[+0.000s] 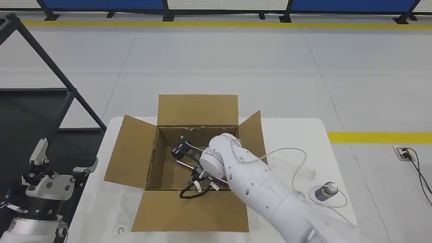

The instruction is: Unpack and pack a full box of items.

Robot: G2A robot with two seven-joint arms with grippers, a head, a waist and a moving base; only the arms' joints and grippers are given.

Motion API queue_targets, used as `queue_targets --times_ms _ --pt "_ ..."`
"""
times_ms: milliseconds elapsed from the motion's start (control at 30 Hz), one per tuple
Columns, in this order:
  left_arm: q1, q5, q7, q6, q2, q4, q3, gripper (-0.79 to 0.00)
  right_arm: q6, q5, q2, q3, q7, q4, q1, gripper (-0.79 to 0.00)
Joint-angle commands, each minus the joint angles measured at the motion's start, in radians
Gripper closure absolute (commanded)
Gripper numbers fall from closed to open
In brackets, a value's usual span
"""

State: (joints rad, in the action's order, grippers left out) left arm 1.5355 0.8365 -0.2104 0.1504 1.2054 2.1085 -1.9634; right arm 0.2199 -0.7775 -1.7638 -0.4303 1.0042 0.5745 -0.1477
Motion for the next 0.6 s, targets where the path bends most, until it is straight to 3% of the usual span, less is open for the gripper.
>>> queue_targets --times_ms 0,567 --pt "-0.001 -0.001 0.002 -0.001 0.000 0.000 0.003 -0.785 0.002 0.000 -0.009 0.001 0.002 -0.018 0.003 -0.785" --pt "-0.010 -0.014 0.000 -0.009 0.001 -0.007 0.022 -0.785 0.058 -0.029 -0.027 -0.016 0.046 -0.007 0.000 -0.785"
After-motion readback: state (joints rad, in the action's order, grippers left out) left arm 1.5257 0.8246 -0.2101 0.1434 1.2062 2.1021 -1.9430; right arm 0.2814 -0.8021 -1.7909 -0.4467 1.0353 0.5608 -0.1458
